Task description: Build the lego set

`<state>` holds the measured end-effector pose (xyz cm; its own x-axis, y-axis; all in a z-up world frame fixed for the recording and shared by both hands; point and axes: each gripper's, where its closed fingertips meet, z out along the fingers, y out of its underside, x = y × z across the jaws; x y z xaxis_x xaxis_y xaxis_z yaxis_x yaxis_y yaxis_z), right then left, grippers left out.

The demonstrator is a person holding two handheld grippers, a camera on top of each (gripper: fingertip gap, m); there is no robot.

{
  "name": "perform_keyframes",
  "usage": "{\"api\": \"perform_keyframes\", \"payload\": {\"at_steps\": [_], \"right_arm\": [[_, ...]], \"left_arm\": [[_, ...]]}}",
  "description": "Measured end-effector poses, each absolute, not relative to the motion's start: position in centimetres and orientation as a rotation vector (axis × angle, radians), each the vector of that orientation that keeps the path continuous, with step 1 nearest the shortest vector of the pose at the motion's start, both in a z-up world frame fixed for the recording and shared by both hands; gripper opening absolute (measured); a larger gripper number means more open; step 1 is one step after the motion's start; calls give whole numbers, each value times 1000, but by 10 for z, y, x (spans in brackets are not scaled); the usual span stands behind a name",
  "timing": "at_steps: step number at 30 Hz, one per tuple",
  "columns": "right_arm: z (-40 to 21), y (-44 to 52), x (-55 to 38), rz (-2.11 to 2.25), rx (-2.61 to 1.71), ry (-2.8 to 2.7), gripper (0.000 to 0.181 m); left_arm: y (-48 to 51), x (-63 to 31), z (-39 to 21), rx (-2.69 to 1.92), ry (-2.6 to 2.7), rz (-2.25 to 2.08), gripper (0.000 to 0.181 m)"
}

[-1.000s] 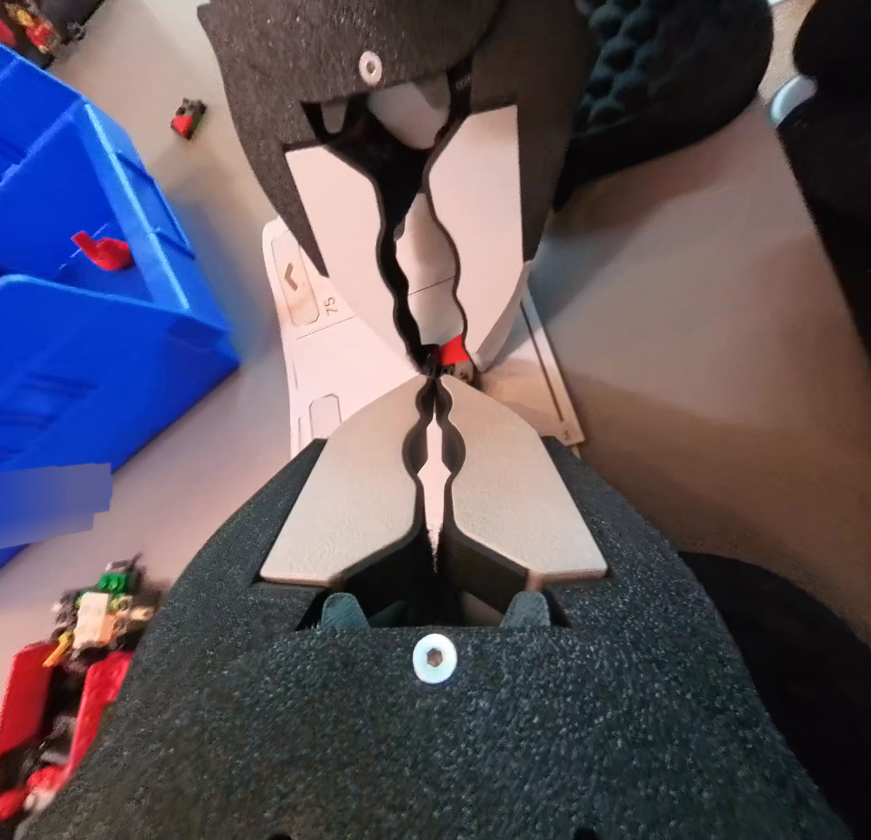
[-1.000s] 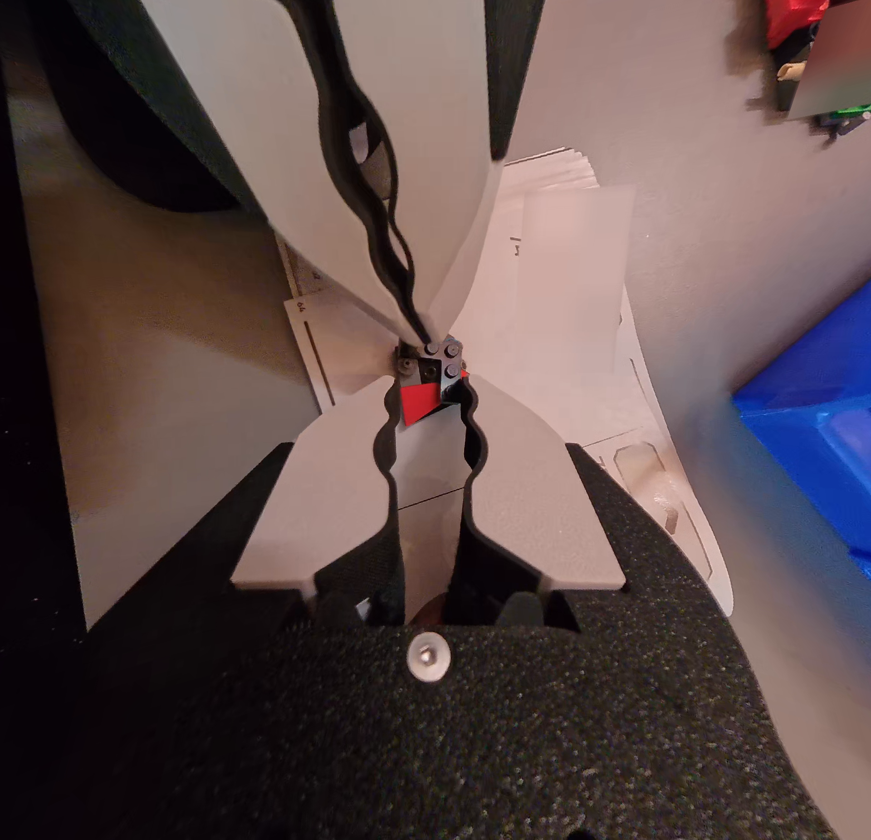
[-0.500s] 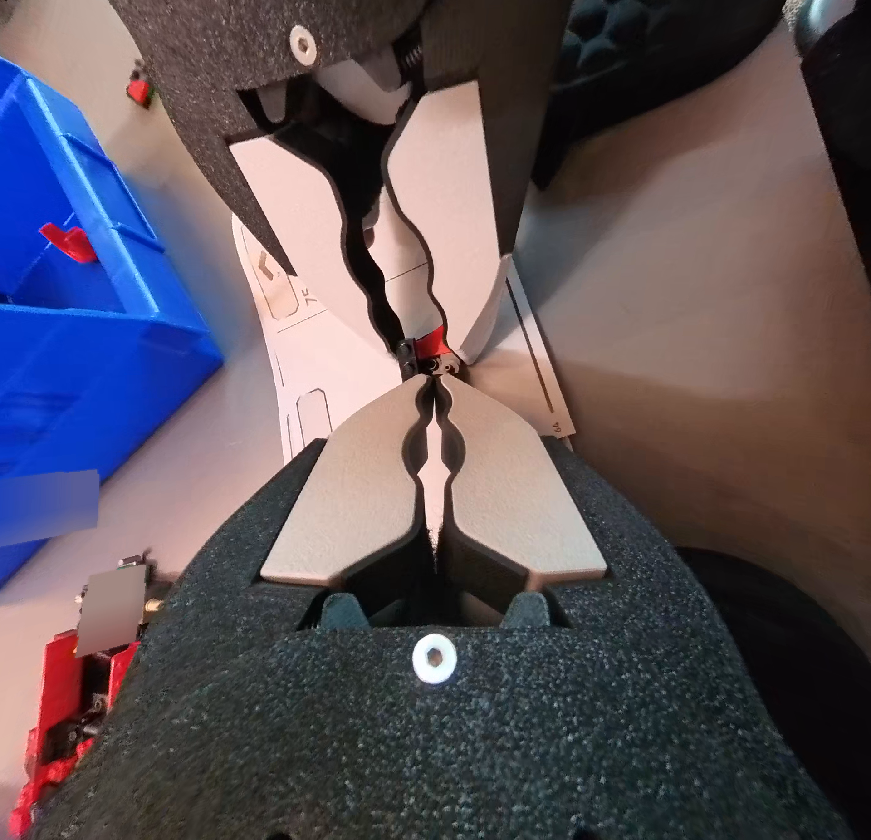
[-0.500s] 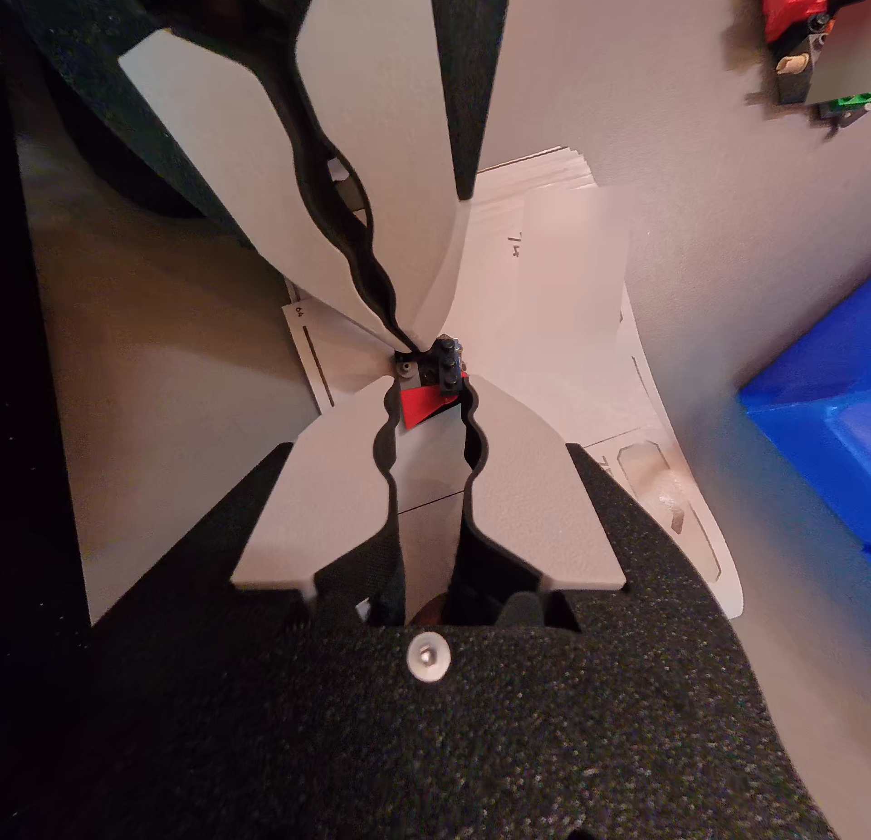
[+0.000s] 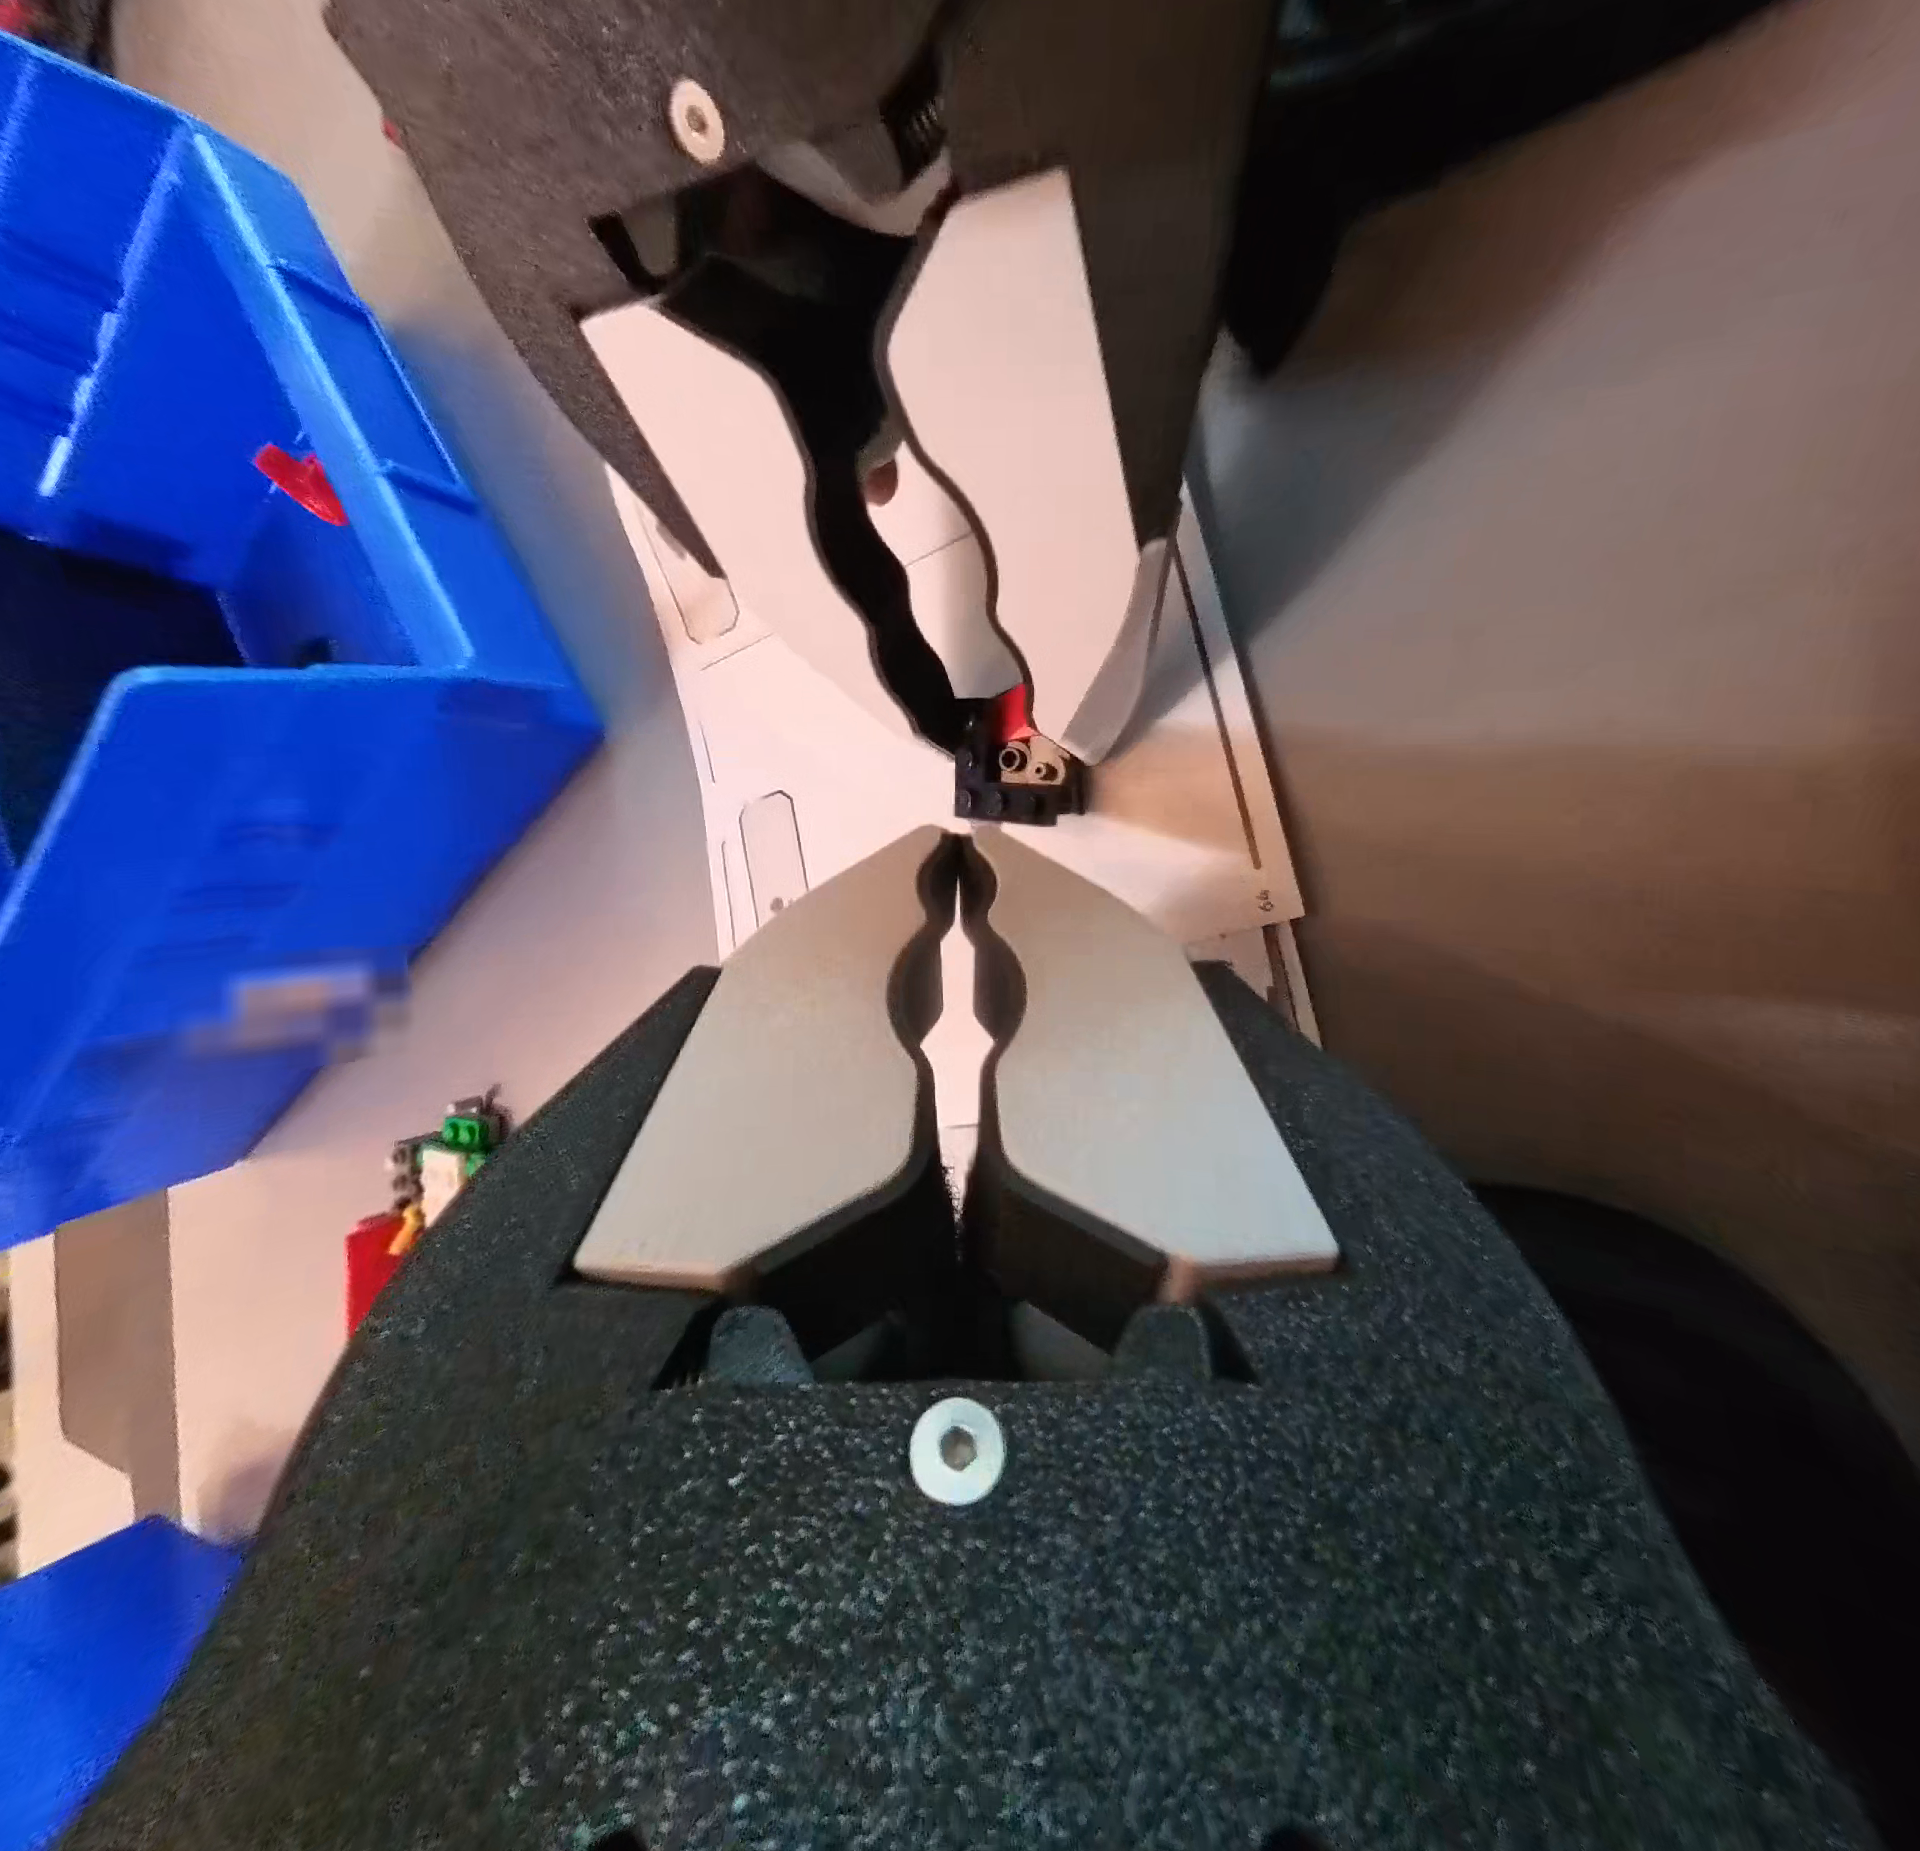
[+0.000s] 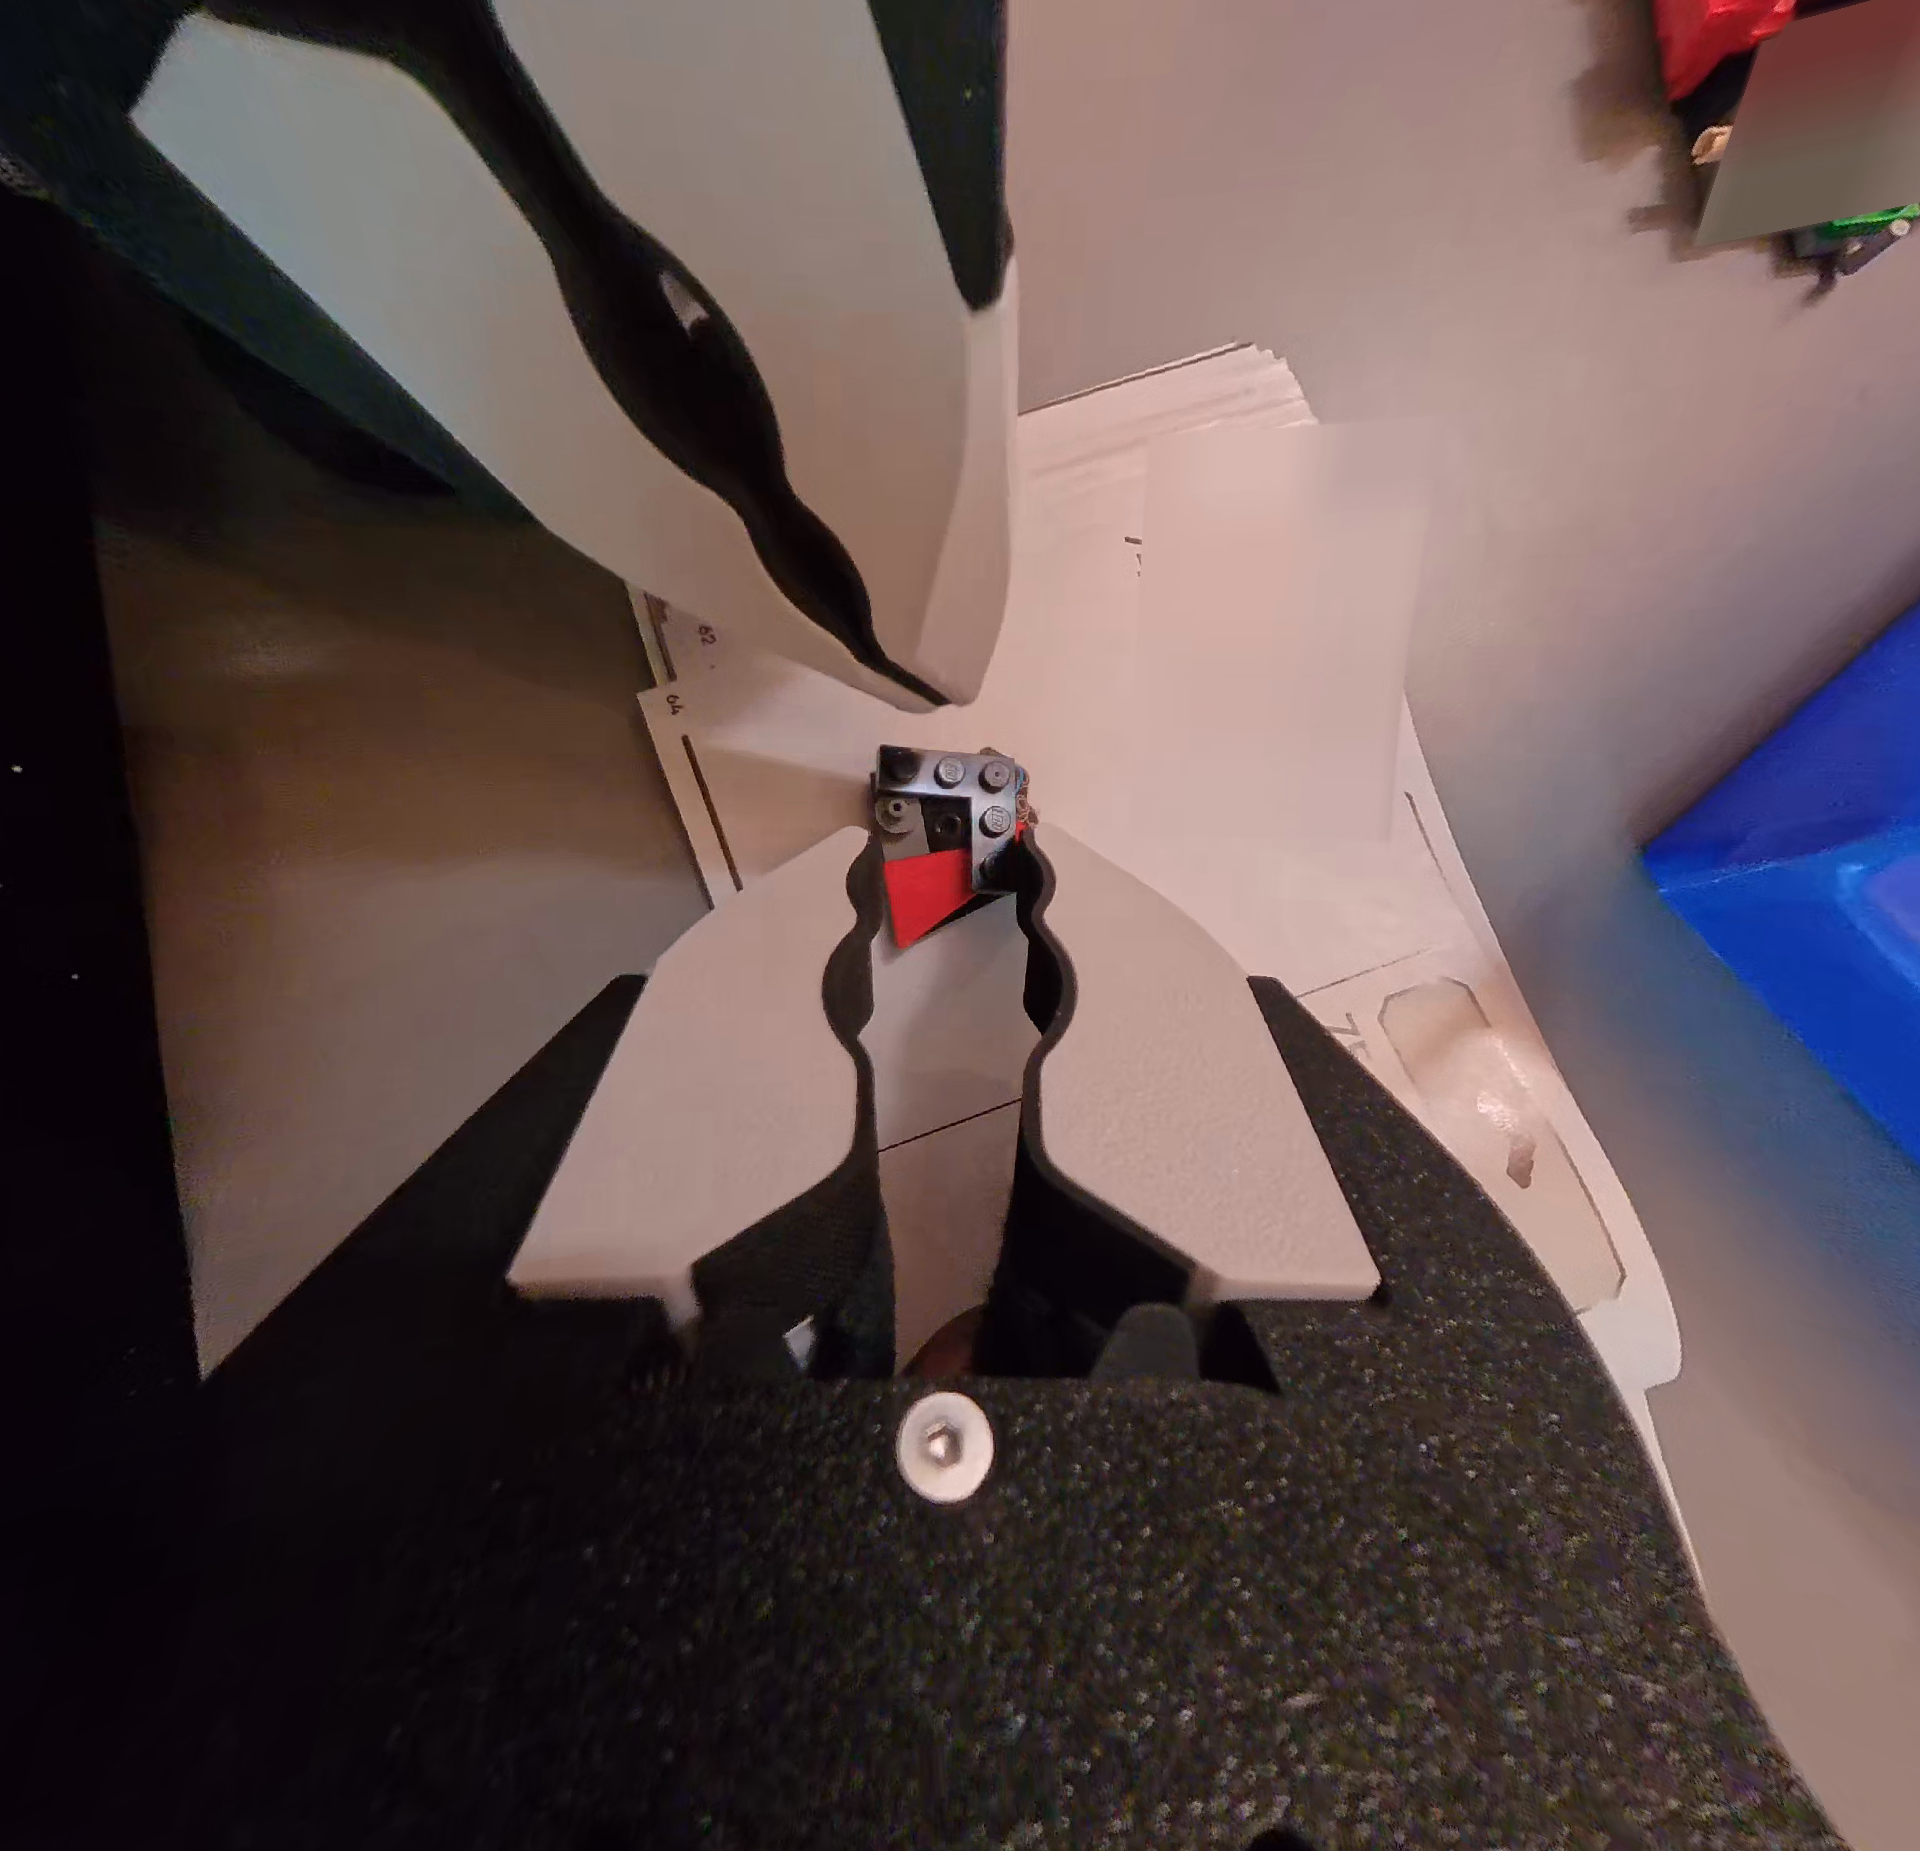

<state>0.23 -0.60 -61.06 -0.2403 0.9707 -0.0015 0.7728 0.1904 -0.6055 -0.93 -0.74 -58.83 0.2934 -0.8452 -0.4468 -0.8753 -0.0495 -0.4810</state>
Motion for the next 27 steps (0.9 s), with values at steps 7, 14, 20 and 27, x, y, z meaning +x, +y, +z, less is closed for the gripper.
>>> {"api": "perform_keyframes", "payload": {"at_steps": [7, 14, 20, 27], "right_arm": [[-600, -6, 6, 816, -1666, -2108, 28], [-601, 3, 5, 805, -1707, -2157, 22], [-601, -1, -1, 807, -1607, -2225, 8], [-604, -2, 1, 729, -1494, -2321, 8]], "left_arm": [[-18, -10, -603, -1898, 1561, 17, 0], [-20, -9, -599, -1869, 1499, 24, 0], [-21, -12, -595, -1853, 1456, 24, 0], [-19, -4, -590, -1826, 1404, -54, 0]]}}
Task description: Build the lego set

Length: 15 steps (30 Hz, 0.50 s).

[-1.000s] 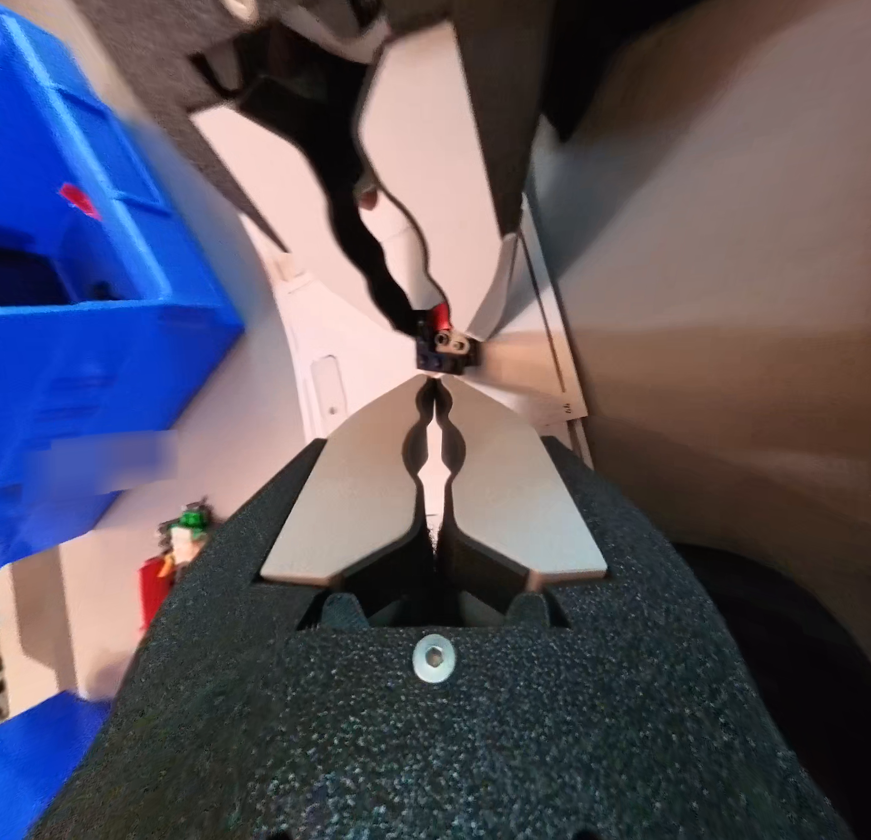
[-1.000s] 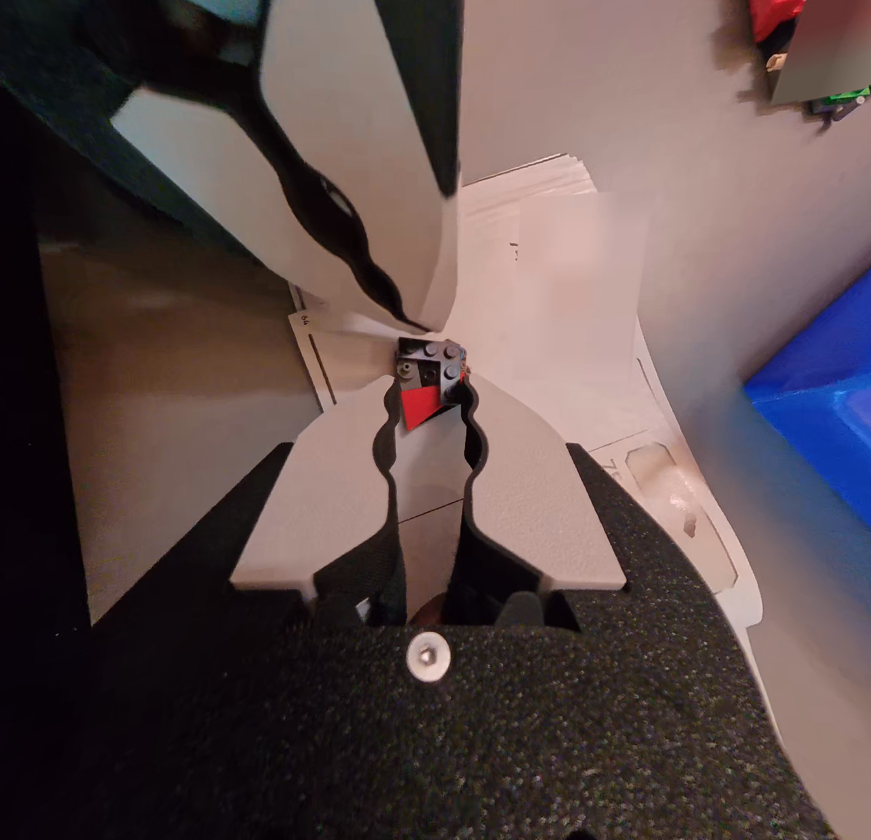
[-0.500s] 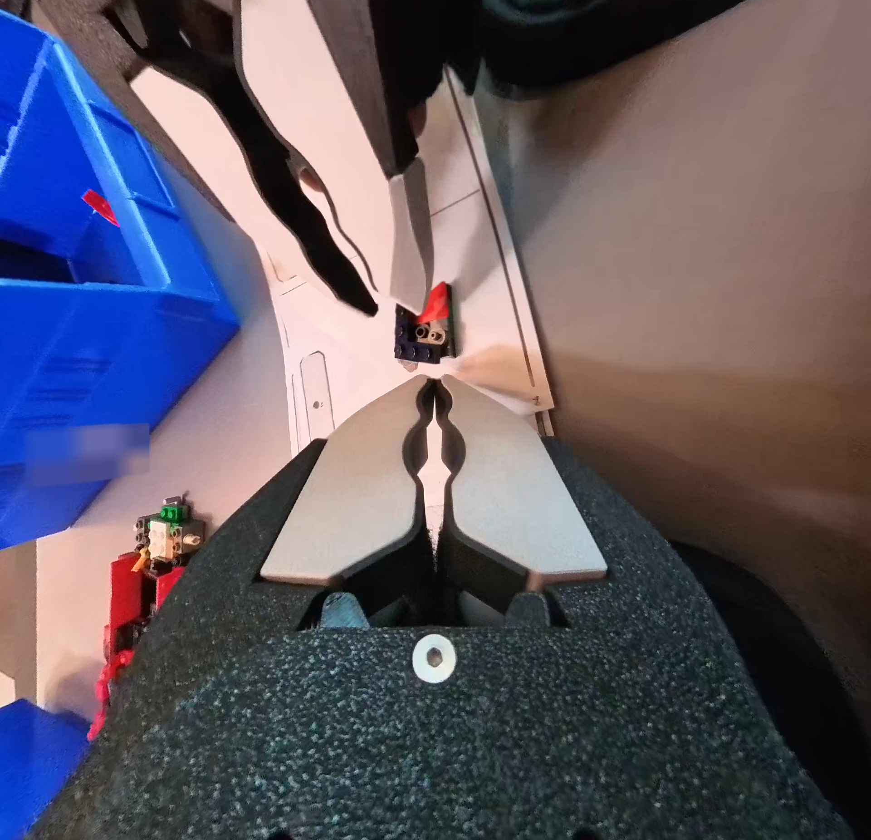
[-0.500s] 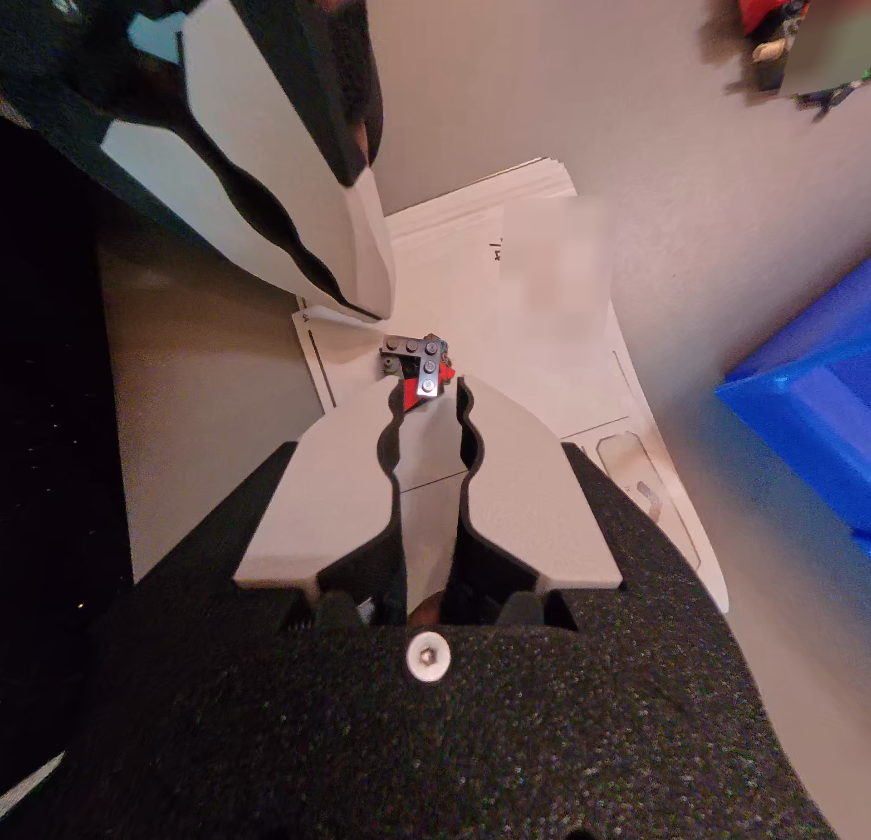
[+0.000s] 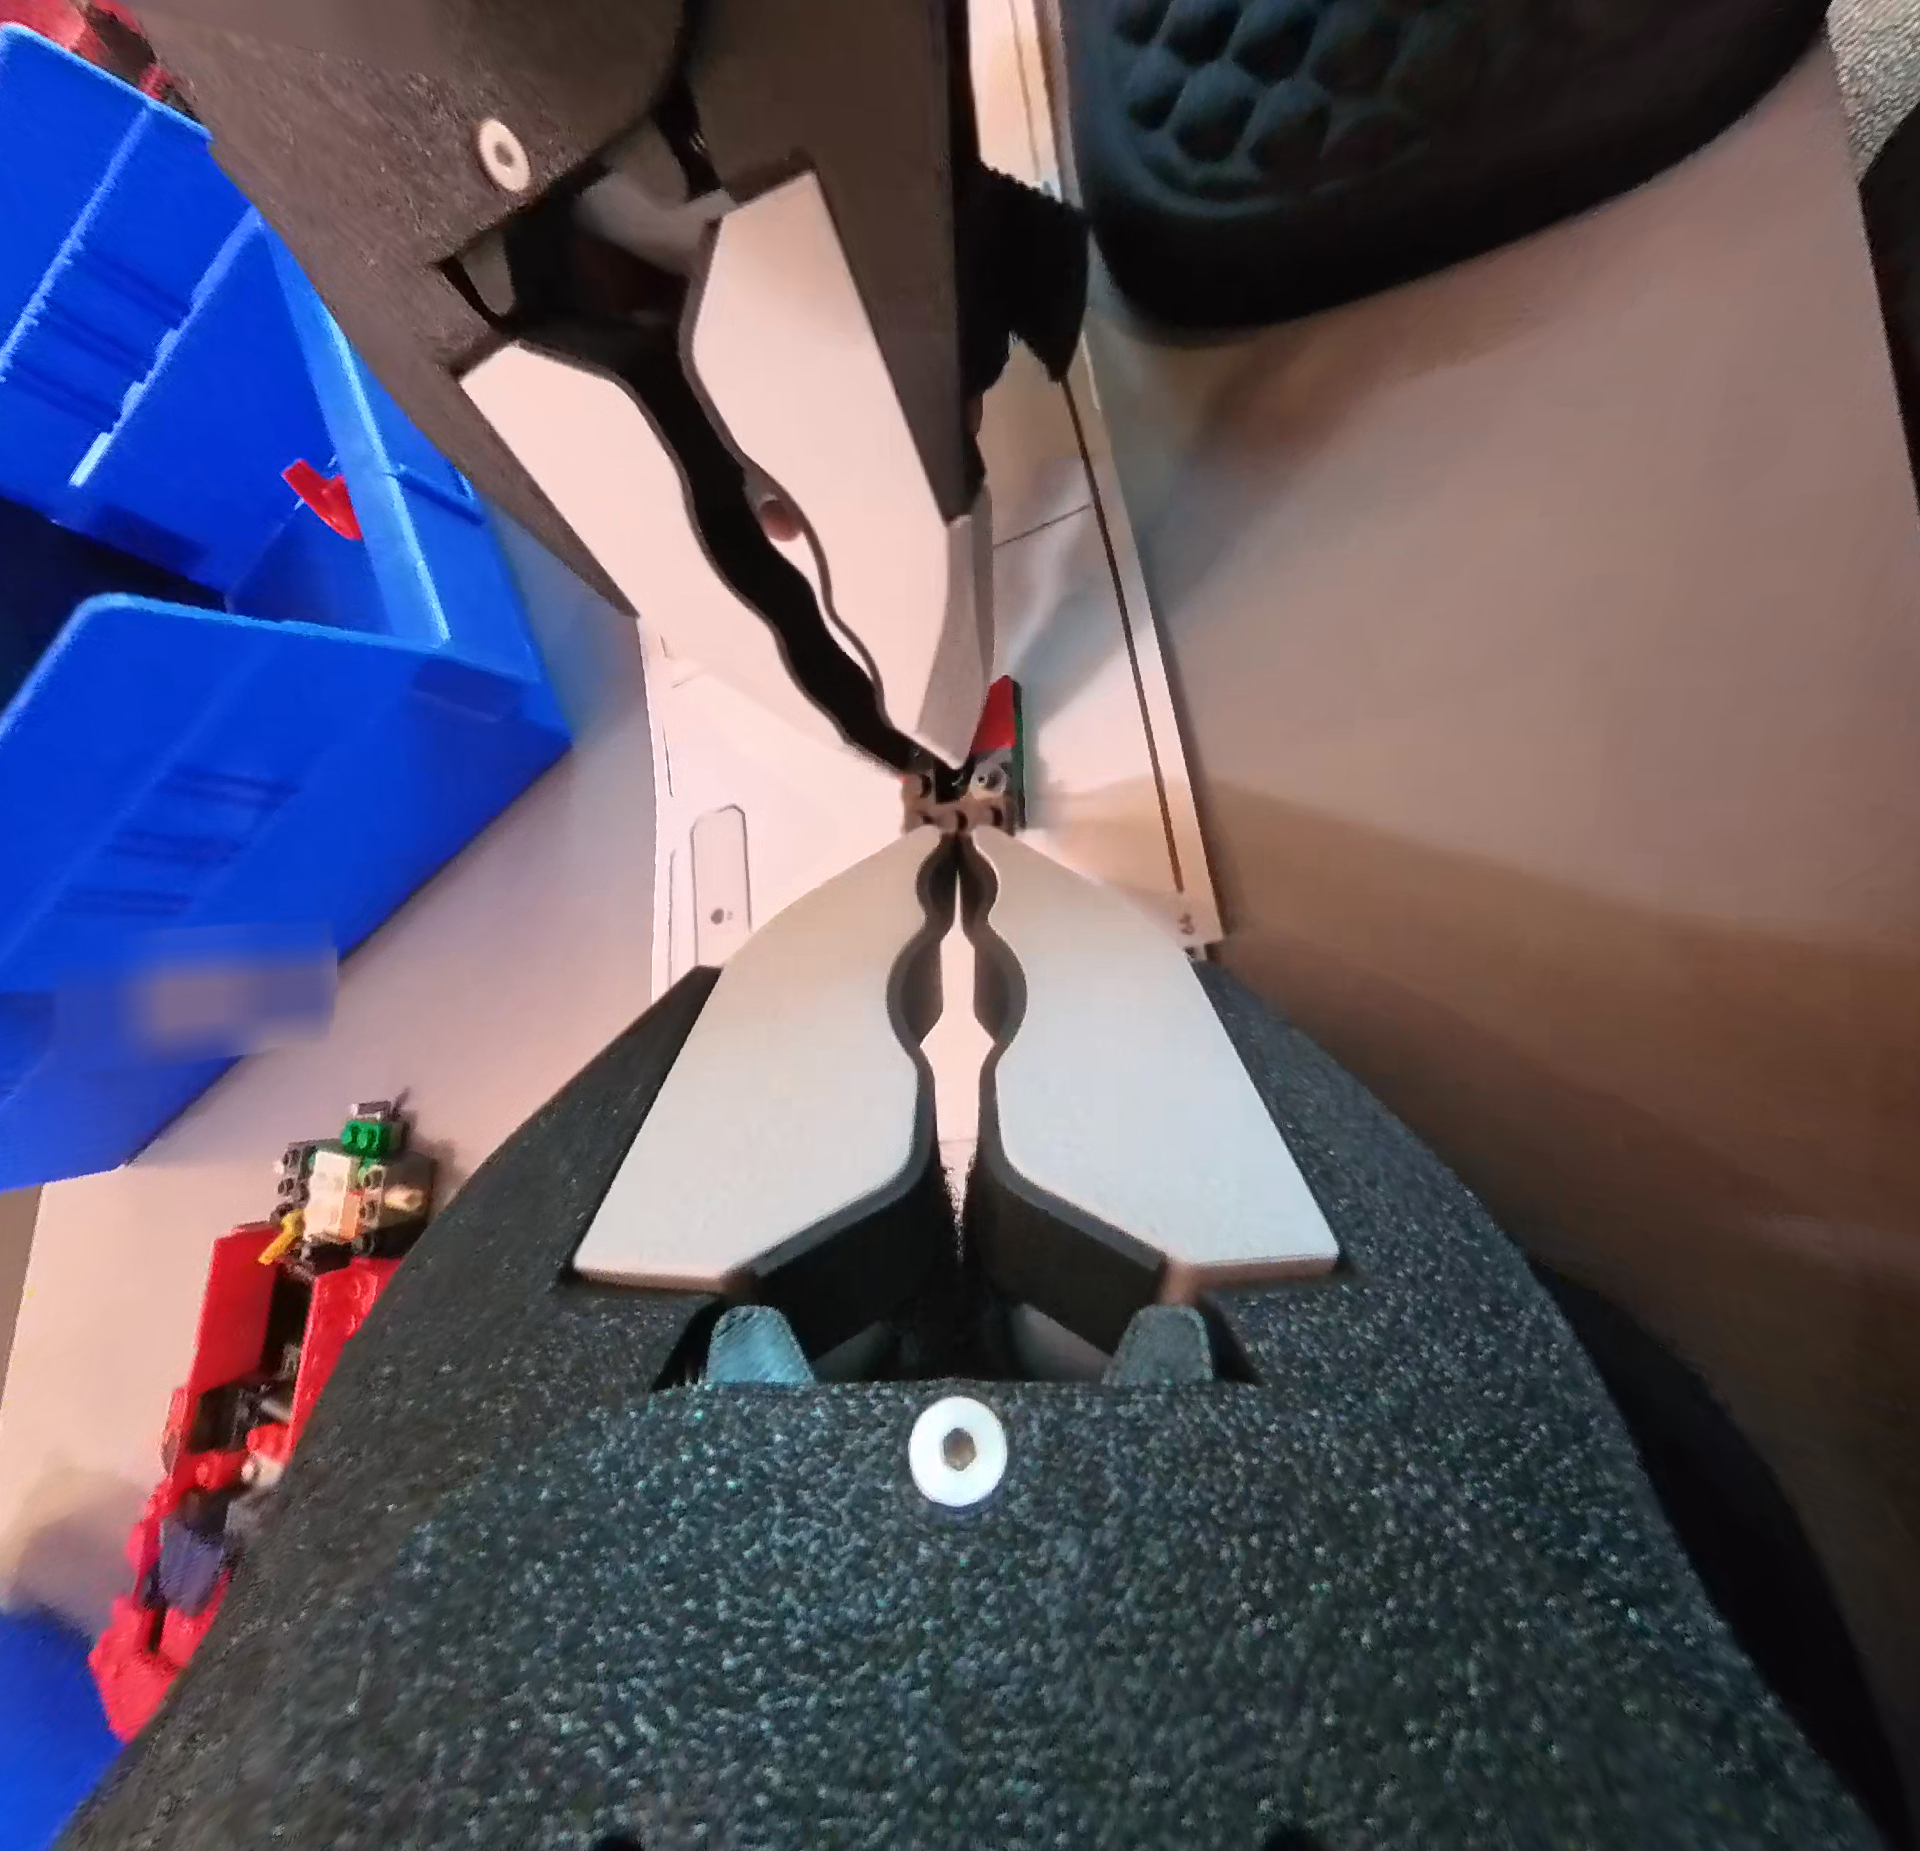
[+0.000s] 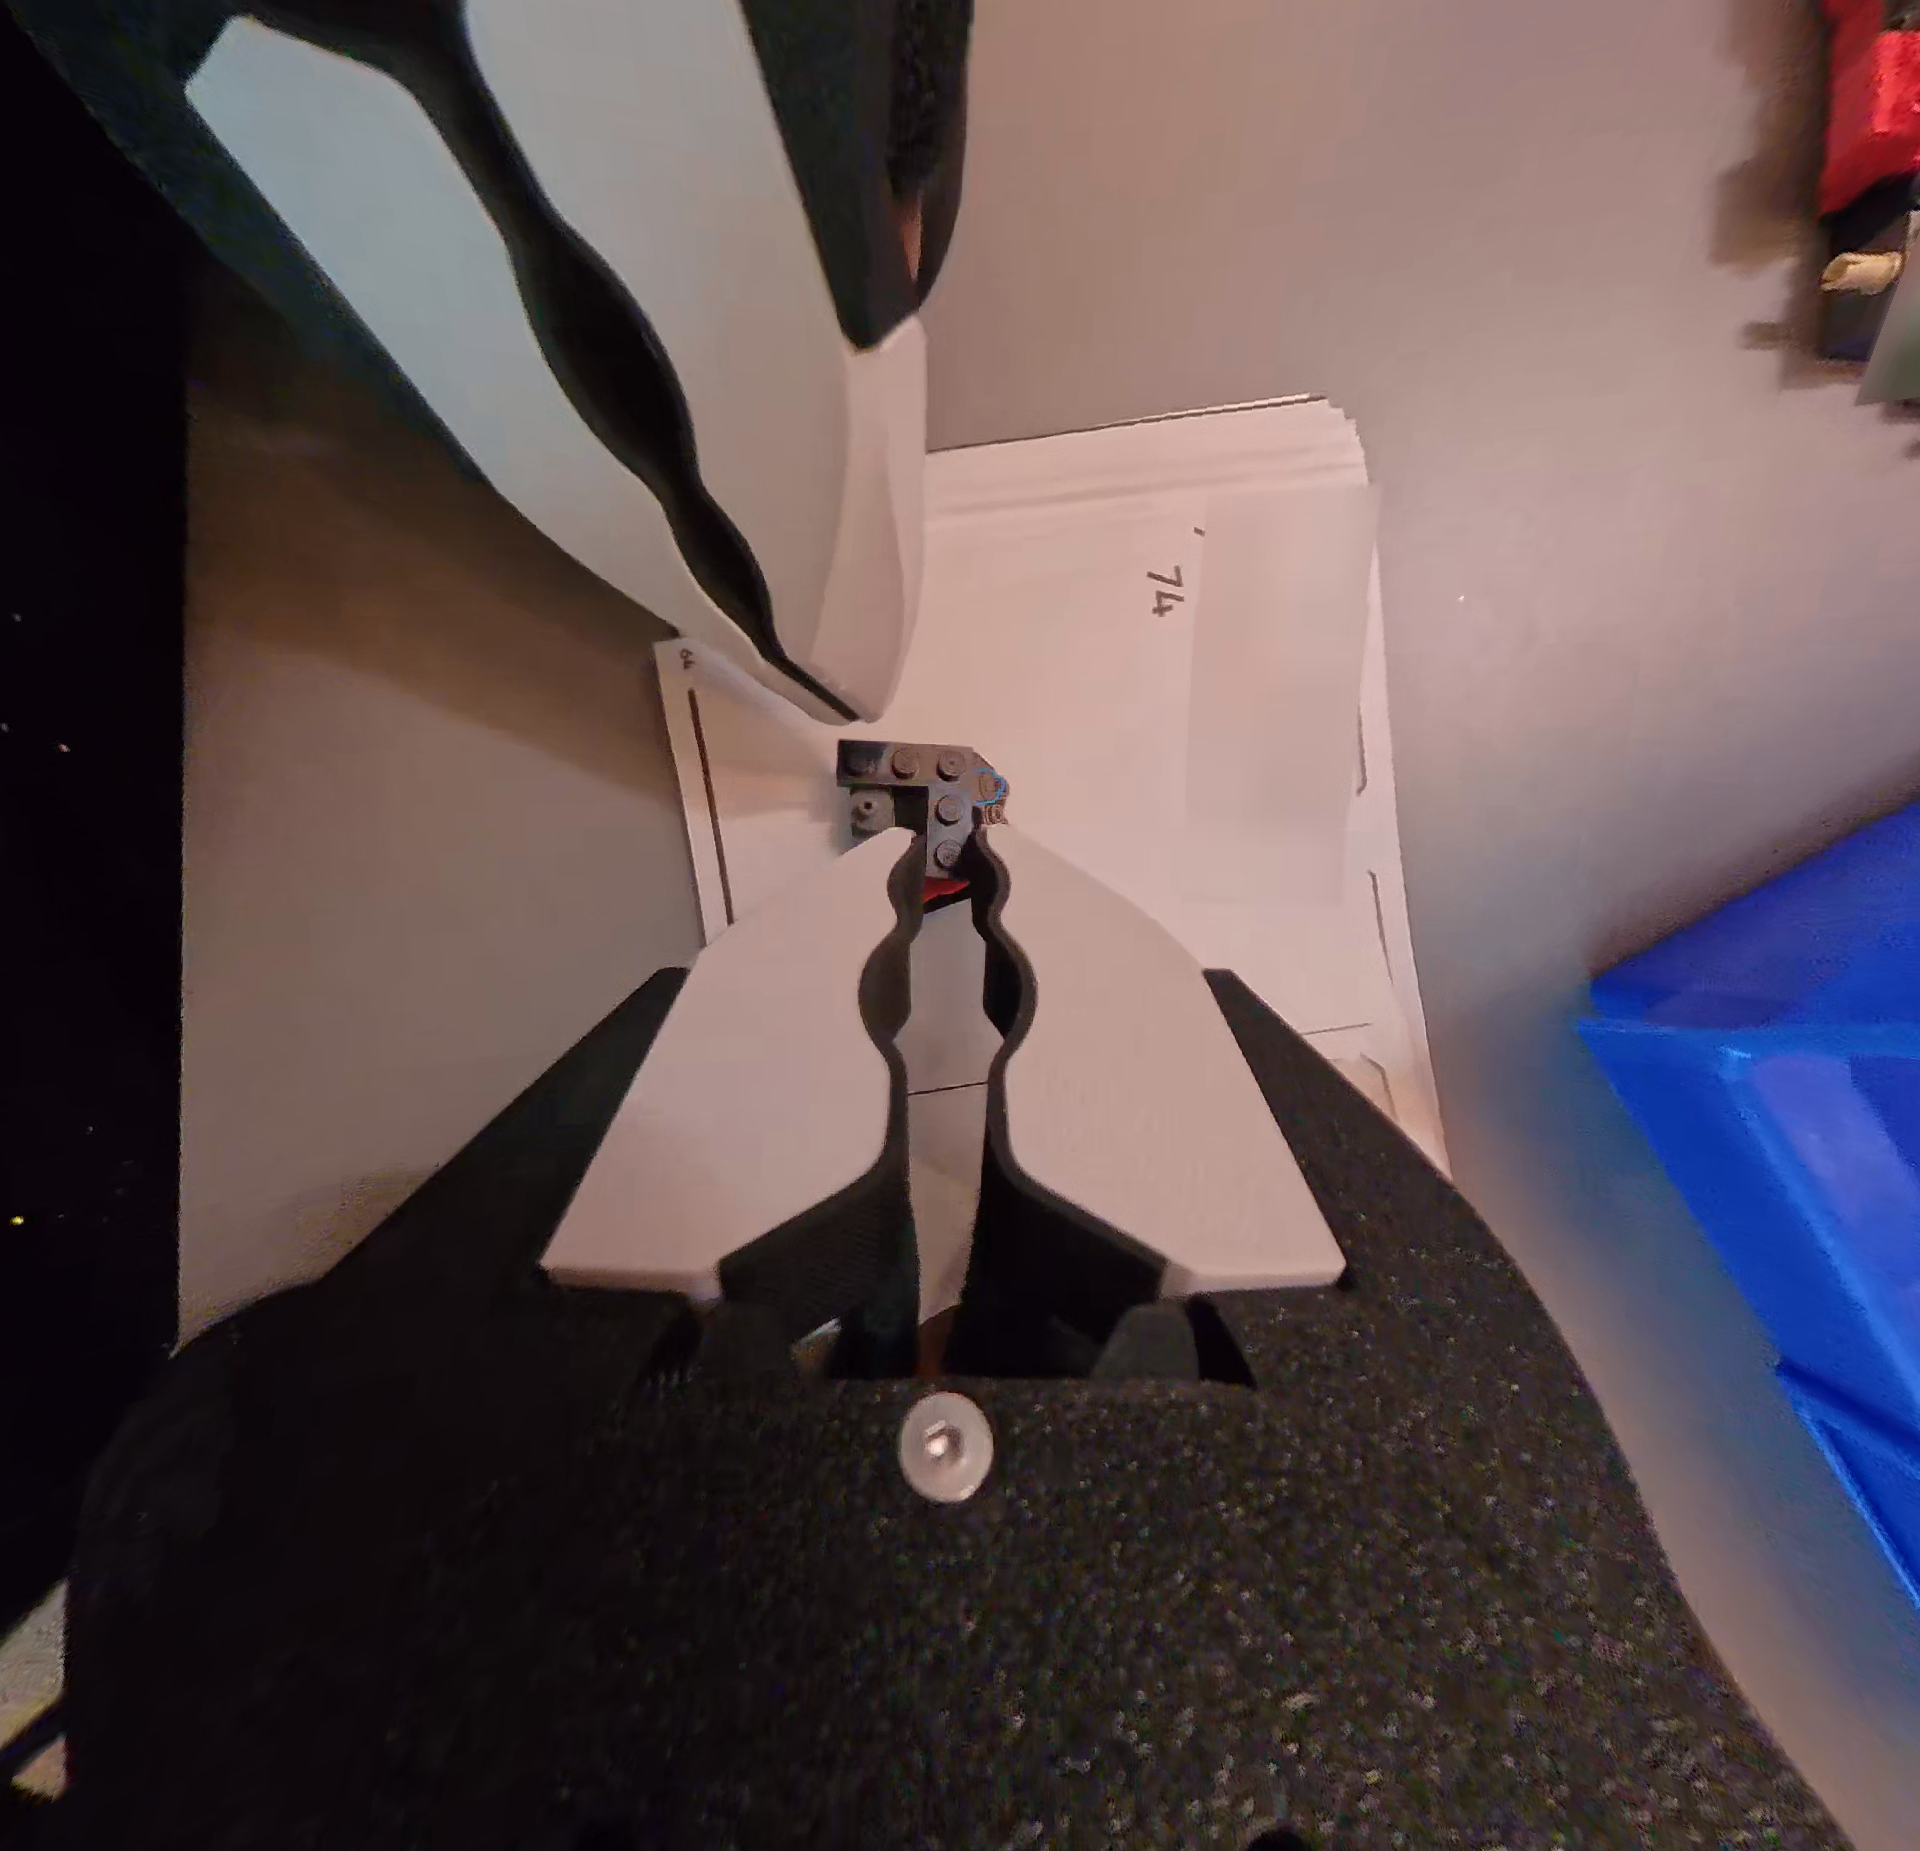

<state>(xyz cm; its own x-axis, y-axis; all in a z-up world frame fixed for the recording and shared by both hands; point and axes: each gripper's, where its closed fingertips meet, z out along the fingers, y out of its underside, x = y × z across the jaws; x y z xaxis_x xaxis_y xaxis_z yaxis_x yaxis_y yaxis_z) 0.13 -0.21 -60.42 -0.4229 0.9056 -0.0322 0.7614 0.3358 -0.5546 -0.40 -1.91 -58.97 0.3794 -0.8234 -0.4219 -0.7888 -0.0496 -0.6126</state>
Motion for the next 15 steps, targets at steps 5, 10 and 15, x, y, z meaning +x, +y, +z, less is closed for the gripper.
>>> {"api": "perform_keyframes", "payload": {"at_steps": [5, 10, 15], "right_arm": [[-604, -2, 1, 717, -1476, -2346, 8], [-605, -2, 1, 727, -1482, -2335, 8], [-605, -1, 1, 749, -1475, -2314, 8]], "left_arm": [[-16, 4, -593, -1825, 1415, -89, 0], [-15, 6, -594, -1842, 1409, -122, 0], [-13, 3, -593, -1845, 1410, -82, 0]]}}
